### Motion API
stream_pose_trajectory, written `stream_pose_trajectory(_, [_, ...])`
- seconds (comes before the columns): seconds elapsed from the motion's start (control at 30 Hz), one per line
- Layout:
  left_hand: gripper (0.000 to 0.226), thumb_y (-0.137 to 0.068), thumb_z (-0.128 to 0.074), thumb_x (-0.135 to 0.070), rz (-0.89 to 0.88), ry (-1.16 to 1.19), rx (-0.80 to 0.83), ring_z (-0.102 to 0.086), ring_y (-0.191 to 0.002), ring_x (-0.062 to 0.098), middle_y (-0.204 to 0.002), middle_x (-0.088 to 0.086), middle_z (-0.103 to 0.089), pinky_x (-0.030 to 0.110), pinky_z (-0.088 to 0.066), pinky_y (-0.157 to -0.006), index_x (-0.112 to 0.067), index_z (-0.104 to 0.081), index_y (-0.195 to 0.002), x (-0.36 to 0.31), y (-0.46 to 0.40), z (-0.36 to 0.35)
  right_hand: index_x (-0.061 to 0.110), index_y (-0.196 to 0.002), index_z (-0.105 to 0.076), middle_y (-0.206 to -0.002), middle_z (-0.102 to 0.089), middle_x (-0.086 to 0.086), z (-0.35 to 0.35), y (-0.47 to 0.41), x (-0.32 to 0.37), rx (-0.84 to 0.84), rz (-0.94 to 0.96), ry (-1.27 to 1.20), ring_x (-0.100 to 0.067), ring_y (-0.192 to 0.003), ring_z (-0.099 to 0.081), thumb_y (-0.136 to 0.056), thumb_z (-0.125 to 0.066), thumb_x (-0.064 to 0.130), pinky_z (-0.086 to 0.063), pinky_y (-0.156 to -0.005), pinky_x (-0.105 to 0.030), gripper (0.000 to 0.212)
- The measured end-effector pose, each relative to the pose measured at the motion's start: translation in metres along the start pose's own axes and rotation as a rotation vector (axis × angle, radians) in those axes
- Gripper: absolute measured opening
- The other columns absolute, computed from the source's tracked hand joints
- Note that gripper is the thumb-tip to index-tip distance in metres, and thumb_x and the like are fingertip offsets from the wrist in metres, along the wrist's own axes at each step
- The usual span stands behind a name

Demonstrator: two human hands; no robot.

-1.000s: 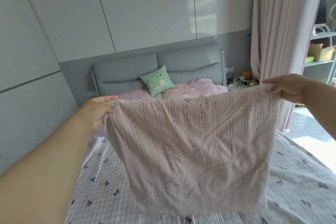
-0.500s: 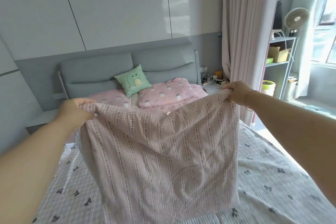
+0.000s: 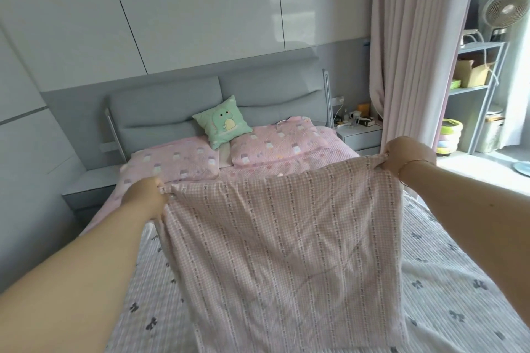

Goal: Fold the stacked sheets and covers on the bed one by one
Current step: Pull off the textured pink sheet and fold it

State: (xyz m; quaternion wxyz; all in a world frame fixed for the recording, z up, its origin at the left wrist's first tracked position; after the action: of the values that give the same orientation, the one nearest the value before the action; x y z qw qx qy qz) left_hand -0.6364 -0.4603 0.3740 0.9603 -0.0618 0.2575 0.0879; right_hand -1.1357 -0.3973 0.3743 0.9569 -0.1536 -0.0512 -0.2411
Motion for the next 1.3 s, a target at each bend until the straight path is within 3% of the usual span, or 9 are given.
stream_pose_trajectory(0.2, [0.007,-0.087,-0.065,-0.009,0.006,0.29,-0.339,-0.058,-0.083,0.03,-0.087,0.014,-0.059,0.03,-0.037,-0.065,-0.006,-0.058,-0.089,-0.032,-0.039,-0.008,0.001,-0.086,-0.068,-0.096,-0.058,-0.017,-0.012,-0.047,0.015,-0.16,-0.08,-0.363,-0.033,-0.079,-0.054,-0.087,-0.056,0.016,-0.046,-0.068,-0.036,0.02])
stream_pose_trajectory(0.3, [0.01,-0.09,-0.064,-0.01,-0.088,0.505,-0.459,-0.053,-0.074,0.022,-0.09,0.008,-0.058,0.025,-0.043,-0.058,-0.017,-0.057,-0.091,-0.054,-0.046,0.012,0.001,-0.094,-0.07,-0.109,-0.056,-0.021,0.005,-0.061,0.018,-0.308,-0.065,-0.516,-0.038,-0.09,-0.056,-0.088,-0.056,0.018,-0.039,-0.071,-0.031,0.022])
stream_pose_trajectory(0.37, [0.022,-0.089,-0.065,-0.008,-0.153,0.58,-0.459,-0.053,-0.079,0.019,-0.084,0.005,-0.059,0.035,-0.051,-0.069,-0.023,-0.054,-0.078,-0.051,-0.046,0.019,0.001,-0.095,-0.07,-0.11,-0.056,-0.022,0.009,-0.062,0.017,-0.33,-0.041,-0.549,-0.038,-0.093,-0.055,-0.087,-0.059,0.017,-0.034,-0.071,-0.028,0.021])
stream_pose_trajectory(0.5, [0.015,-0.085,-0.069,-0.001,-0.163,0.476,-0.362,-0.052,-0.071,0.019,-0.088,0.009,-0.062,0.026,-0.046,-0.06,-0.013,-0.06,-0.084,-0.023,-0.015,0.008,0.002,-0.086,-0.072,-0.1,-0.058,-0.018,-0.01,-0.041,0.004,-0.219,0.029,-0.489,-0.034,-0.086,-0.056,-0.083,-0.064,0.014,-0.044,-0.075,-0.033,0.015])
stream_pose_trajectory(0.63, [0.018,-0.076,-0.079,-0.006,-0.12,0.278,-0.127,-0.056,-0.072,0.023,-0.073,0.004,-0.061,0.027,-0.036,-0.057,-0.012,-0.063,-0.073,0.027,0.028,-0.036,0.007,-0.079,-0.075,-0.075,-0.069,-0.009,-0.058,0.001,-0.018,0.11,0.017,-0.421,-0.025,-0.07,-0.064,-0.077,-0.072,0.01,-0.056,-0.073,-0.036,0.005])
stream_pose_trajectory(0.77, [0.021,-0.069,-0.084,-0.006,-0.071,0.156,0.075,-0.059,-0.068,0.019,-0.068,0.0,-0.064,0.026,-0.04,-0.058,-0.01,-0.065,-0.063,0.078,0.073,-0.099,0.016,-0.075,-0.075,-0.059,-0.063,0.006,-0.112,0.062,-0.032,0.382,0.07,-0.26,-0.013,-0.057,-0.061,-0.07,-0.082,0.018,-0.049,-0.054,-0.023,0.009])
stream_pose_trajectory(0.9, [0.01,-0.073,-0.073,0.0,-0.075,0.0,0.3,-0.064,-0.077,0.021,-0.075,0.002,-0.068,0.023,-0.041,-0.061,-0.008,-0.07,-0.069,0.118,0.124,-0.17,0.026,-0.074,-0.069,-0.075,-0.056,0.012,-0.168,0.121,-0.037,0.641,0.242,0.022,-0.01,-0.076,-0.058,-0.072,-0.08,0.028,-0.046,-0.067,-0.017,0.011])
stream_pose_trajectory(1.0, [0.019,-0.074,-0.067,0.003,-0.091,-0.05,0.392,-0.062,-0.075,0.021,-0.076,0.002,-0.065,0.022,-0.037,-0.058,-0.013,-0.064,-0.063,0.142,0.161,-0.211,0.031,-0.057,-0.048,-0.08,-0.048,0.01,-0.204,0.165,-0.046,0.691,0.28,0.078,-0.01,-0.083,-0.056,-0.077,-0.076,0.029,-0.045,-0.073,-0.017,0.034])
stream_pose_trajectory(1.3, [0.037,-0.077,-0.065,0.003,0.079,-0.157,0.422,-0.054,-0.067,0.013,-0.076,-0.001,-0.057,0.02,-0.035,-0.055,-0.024,-0.051,-0.057,0.208,0.246,-0.223,0.03,-0.067,-0.049,-0.094,-0.043,0.007,-0.243,0.242,-0.114,0.825,0.232,0.18,-0.005,-0.073,-0.047,-0.086,-0.064,0.037,-0.025,-0.05,-0.009,0.025])
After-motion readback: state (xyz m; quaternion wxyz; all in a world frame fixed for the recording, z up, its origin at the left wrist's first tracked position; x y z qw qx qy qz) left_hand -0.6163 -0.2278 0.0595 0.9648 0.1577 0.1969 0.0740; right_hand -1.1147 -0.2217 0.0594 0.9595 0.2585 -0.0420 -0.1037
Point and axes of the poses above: each hand's wrist, its own y-axis away from the middle knuckle, its own z-axis out of the back of the hand, x = y × z, the point moved 1 cm from there along -y, towards the middle knuckle
